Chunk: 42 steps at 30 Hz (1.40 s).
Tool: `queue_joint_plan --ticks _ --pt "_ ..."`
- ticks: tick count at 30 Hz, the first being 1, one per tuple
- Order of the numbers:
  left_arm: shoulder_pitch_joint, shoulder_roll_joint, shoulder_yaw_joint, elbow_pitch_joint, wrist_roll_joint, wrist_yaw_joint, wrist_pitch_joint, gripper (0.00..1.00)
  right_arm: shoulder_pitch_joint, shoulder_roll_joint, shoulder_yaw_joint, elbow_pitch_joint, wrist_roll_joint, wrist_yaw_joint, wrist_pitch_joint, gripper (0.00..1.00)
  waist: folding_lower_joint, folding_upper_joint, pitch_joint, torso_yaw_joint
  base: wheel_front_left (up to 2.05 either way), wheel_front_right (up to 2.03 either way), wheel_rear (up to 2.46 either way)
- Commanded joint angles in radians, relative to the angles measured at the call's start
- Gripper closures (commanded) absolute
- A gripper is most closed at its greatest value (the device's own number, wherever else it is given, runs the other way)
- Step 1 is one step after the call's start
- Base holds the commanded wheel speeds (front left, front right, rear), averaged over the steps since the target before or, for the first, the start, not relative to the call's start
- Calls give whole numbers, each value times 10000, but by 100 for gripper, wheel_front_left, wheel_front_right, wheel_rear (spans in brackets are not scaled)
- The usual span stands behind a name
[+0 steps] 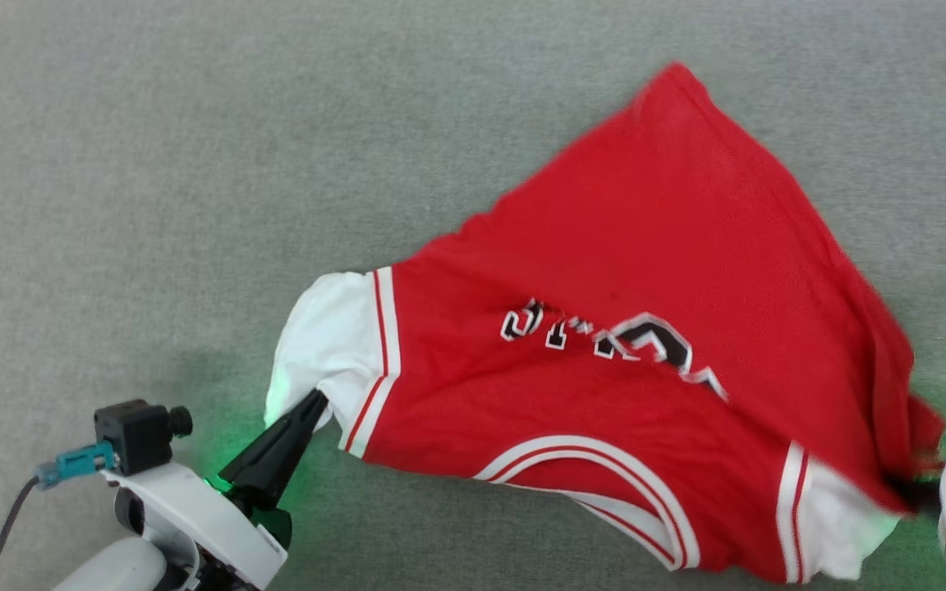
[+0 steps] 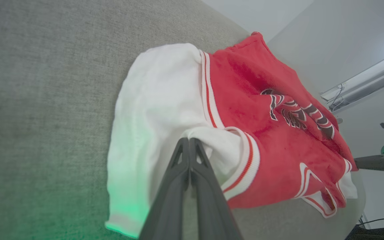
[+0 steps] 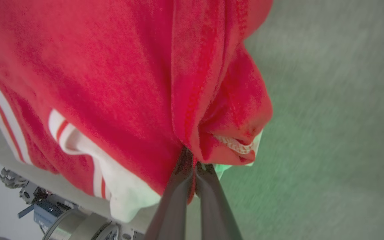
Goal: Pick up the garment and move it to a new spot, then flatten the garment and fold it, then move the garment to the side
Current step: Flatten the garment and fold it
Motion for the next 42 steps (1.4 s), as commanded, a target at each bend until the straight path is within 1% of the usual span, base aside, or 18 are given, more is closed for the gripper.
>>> queue_joint_plan --ticks 1,6,9,11,13,14,16,21,25,27,29,32,33,34,36,37,38,42 --pt "38 17 45 28 4 47 8 100 520 145 -48 -213 98 4 27 100 0 0 -179 -216 0 0 0" --pt "-138 -56 58 128 60 43 25 100 1809 641 238 -443 96 4 -118 100 0 0 -148 -282 0 0 0" --pt "-235 -104 21 195 82 36 48 100 2128 841 582 -299 24 4 -340 100 0 0 -125 -288 0 0 0" --pt "-259 -113 4 246 92 32 58 100 2069 918 695 -251 -53 4 -686 100 0 0 -138 -294 0 0 0" --pt "-266 -107 11 289 104 27 56 100 1911 839 752 -256 -95 4 -980 36 0 0 -161 -306 0 0 0" --pt "-270 -121 -7 302 124 23 56 100 1831 701 745 -323 -171 4 -1096 0 0 0 -190 -284 0 0 0" --pt "-238 -116 -33 301 168 17 53 100 1778 427 611 -516 -287 -2 -1173 0 0 0 -223 -247 0 0 0" --pt "-177 -114 -52 233 387 81 36 100 1426 371 -269 -1523 -146 -1 -1004 0 0 0 -150 -118 0 0 0" --pt "-179 -172 -31 141 532 95 22 100 411 84 -703 -2171 -108 -1 -486 0 0 0 -11 -50 0 0 0" --pt "-259 -195 -31 86 600 87 27 100 -458 54 -733 -2141 -204 -1 -458 0 0 0 104 14 0 0 0" --pt "-368 -232 -35 37 666 77 25 100 -1504 124 -622 -1805 -537 -1 -739 0 0 0 253 105 0 0 0" --pt "-559 -344 -66 -10 794 54 34 100 -2969 50 144 -855 -1223 -1 -1433 0 0 0 508 300 0 0 0" --pt "-627 -359 -86 -9 836 46 40 100 -3425 127 389 -452 -1344 -1 -1661 0 0 0 610 362 0 0 0" --pt "-627 -359 -86 -9 836 46 40 100 -3425 127 389 -452 -1344 -1 -1661 0 0 0 610 362 0 0 0" --pt "-800 -456 -134 -1 950 26 62 100 -4286 291 829 484 -1558 -1 -2089 0 0 0 790 509 0 0 0" --pt "-976 -549 -186 13 1012 16 66 100 -4962 294 1293 1427 -1770 -1 -2381 0 0 0 964 674 0 0 0" --pt "-976 -549 -186 13 1012 16 66 100 -4962 294 1293 1427 -1770 -1 -2381 0 0 0 964 674 0 0 0" --pt "-1326 -738 -313 79 1086 -29 84 100 -6007 -18 2279 3054 -2082 -1 -2894 0 0 0 1271 1019 0 0 0"
